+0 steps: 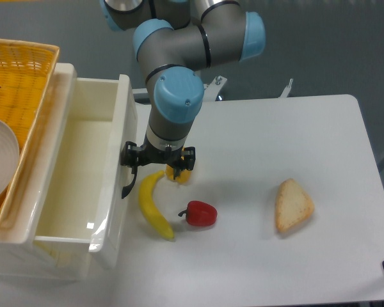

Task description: Slide open the top white drawer

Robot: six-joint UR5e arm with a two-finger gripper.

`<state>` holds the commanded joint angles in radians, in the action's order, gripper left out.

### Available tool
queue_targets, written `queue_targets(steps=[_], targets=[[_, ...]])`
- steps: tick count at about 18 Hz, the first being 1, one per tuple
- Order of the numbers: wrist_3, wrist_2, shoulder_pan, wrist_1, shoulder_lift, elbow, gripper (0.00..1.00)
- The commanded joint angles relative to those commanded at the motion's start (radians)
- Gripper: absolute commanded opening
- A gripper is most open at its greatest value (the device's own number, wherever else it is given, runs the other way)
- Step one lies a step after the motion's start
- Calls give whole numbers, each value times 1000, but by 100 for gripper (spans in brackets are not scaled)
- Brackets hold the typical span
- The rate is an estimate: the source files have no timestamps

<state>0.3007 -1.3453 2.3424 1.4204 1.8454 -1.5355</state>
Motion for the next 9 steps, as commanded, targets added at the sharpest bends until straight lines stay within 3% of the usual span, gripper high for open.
queue_targets(steps=[9], targets=[[9,-3,26,2,0,12,100]])
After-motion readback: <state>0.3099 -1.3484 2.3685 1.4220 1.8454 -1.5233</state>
